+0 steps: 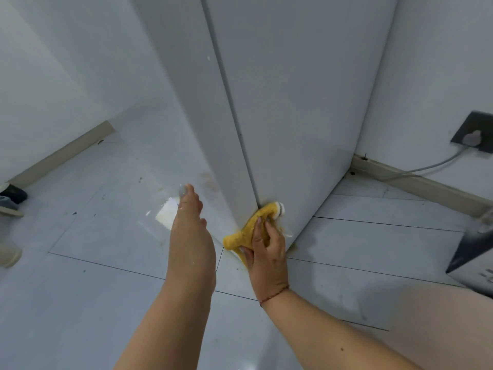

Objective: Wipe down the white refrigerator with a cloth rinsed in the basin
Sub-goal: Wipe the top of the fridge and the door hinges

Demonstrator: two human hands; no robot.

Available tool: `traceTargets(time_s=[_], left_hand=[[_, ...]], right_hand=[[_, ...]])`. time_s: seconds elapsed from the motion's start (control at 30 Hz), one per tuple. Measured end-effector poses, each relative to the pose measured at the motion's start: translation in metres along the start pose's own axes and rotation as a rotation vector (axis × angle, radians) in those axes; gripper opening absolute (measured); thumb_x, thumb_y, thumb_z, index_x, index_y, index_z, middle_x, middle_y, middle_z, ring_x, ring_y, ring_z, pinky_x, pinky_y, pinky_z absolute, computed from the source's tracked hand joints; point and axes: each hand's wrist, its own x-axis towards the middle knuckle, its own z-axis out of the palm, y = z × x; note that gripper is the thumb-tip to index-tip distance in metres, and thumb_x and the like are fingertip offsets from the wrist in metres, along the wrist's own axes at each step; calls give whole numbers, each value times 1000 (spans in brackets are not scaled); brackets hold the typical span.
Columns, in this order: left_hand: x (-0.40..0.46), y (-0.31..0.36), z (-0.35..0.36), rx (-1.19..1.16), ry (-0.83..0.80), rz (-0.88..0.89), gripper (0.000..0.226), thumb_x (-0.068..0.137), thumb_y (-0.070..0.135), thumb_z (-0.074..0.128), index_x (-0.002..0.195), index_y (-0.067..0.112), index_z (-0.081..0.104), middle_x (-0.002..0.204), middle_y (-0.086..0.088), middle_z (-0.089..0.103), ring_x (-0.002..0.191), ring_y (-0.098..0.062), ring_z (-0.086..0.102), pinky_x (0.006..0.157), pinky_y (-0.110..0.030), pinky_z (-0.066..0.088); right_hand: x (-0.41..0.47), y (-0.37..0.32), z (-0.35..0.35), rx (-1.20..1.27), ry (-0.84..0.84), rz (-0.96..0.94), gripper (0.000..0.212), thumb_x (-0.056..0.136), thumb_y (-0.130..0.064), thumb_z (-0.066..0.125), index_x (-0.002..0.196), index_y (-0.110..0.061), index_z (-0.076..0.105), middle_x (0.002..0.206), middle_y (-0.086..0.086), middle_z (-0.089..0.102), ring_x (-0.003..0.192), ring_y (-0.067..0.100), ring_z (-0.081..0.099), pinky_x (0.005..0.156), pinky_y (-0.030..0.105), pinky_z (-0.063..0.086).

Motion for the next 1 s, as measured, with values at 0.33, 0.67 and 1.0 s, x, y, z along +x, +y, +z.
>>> traceTargets(time_s=[0.33,0.67,1.0], left_hand=[[14,-34,18,9,-126,-403,78,94,69,24,153,18,27,152,-23,36,141,-31,37,119,-46,26],[21,-36,20,8,-132,-393,83,92,72,30,152,16,28,136,-20,53,116,-26,59,107,-39,41],[25,-40,22,55,-102,-360,83,90,74,30,154,22,25,155,-4,37,136,-31,44,116,-45,29]], right_hand=[[-20,12,-5,691,-308,689,65,87,-34,52,141,-47,18,146,-18,19,131,-1,35,99,5,32],[-13,-10,13,761,-147,769,55,97,-50,30,145,-42,6,153,-23,-1,141,-7,10,113,13,19],[2,85,67,991,-184,1677,64,100,-55,24,150,-16,26,148,7,38,136,24,37,114,40,25]])
